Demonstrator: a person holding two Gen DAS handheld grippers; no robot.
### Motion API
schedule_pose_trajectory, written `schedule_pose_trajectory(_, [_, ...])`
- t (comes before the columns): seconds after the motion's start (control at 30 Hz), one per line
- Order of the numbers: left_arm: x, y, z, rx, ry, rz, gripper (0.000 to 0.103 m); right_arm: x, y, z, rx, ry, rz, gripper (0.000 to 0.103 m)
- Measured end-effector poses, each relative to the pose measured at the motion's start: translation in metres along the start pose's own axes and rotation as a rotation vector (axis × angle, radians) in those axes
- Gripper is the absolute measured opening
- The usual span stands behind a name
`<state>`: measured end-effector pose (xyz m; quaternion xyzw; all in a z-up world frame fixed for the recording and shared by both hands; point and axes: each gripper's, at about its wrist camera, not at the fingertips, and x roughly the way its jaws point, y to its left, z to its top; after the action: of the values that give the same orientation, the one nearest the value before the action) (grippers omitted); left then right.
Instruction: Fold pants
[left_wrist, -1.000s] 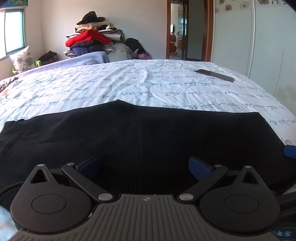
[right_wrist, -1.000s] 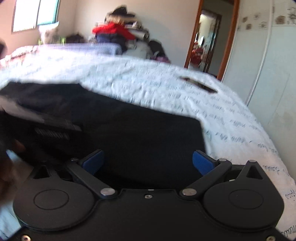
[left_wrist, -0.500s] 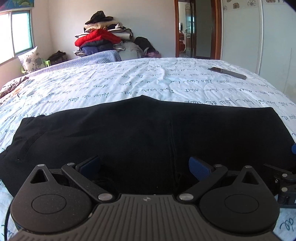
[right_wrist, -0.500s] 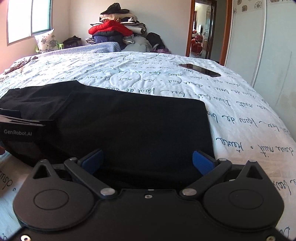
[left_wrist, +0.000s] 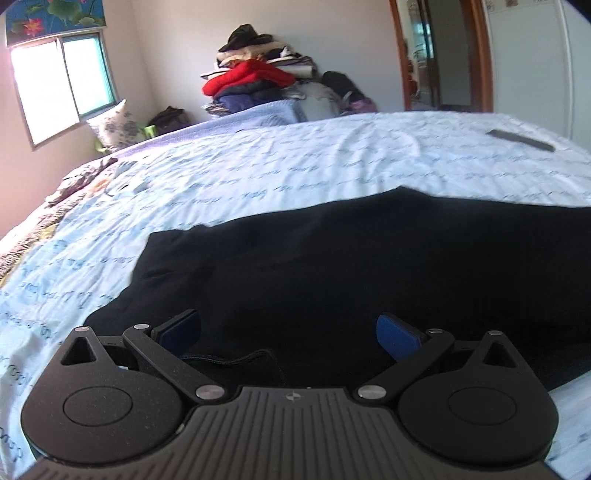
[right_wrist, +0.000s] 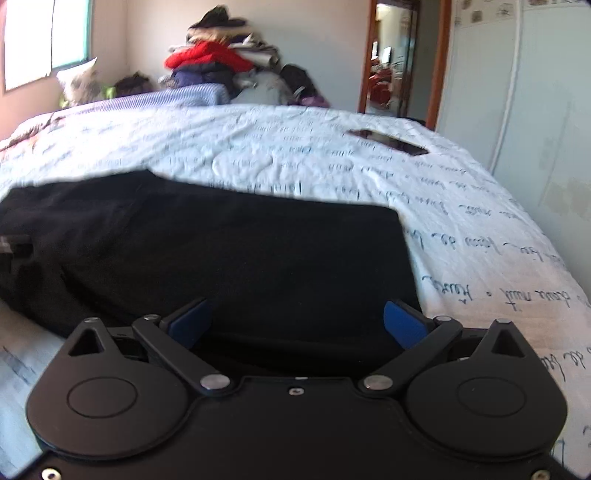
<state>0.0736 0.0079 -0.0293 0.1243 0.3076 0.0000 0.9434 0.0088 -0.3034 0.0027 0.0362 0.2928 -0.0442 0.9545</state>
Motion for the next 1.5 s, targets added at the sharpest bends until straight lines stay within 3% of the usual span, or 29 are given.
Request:
schedule_pose_trajectory(0.1, [0.004,0.012,-0.003,-0.041,0.02,-0.014,0.103,0.005,0.023,0.008,-0.05,0.001,0.107,0.103])
schedule_pose_trajectory(0.23, [0.002,0.015,-0.005,-0.052,0.02,-0.019,0.103,0.029,0.054,0.001,-0.171,0.057,0.016,0.103])
schedule_pose_trajectory(0.3, [0.0,0.015,-0.007,-0.039,0.012,-0.018,0.103,0.032,0.059,-0.005,-0.188,0.044,-0.006,0.103])
schedule_pose_trajectory(0.53, [0.003,0.017,-0.008,-0.047,0.014,-0.036,0.103,0.032,0.042,-0.008,-0.09,0.053,0.045,0.103])
schedule_pose_trajectory(0.83, [0.0,0.022,-0.009,-0.03,0.014,-0.052,0.103,0.031,0.043,-0.01,-0.091,0.054,0.042,0.103])
schedule_pose_trajectory(1.0, [-0.004,0.028,-0.012,-0.017,-0.008,-0.017,0.103,0.032,0.044,-0.009,-0.099,0.05,0.037,0.103])
schedule_pose_trajectory(1.17, [-0.001,0.04,-0.013,-0.052,0.006,-0.043,0.103,0.027,0.044,-0.007,-0.101,0.032,0.018,0.103])
schedule_pose_trajectory(1.27, [-0.001,0.043,-0.014,-0.051,0.003,-0.052,0.103,0.018,0.053,-0.001,-0.101,-0.013,0.0,0.103])
schedule_pose_trajectory(1.4, [0.0,0.044,-0.015,-0.054,-0.001,-0.058,0.103,0.014,0.078,0.014,-0.167,-0.053,0.065,0.103])
schedule_pose_trajectory(1.5, [-0.001,0.046,-0.015,-0.054,0.0,-0.06,0.103,0.027,0.096,0.016,-0.225,-0.024,0.079,0.103])
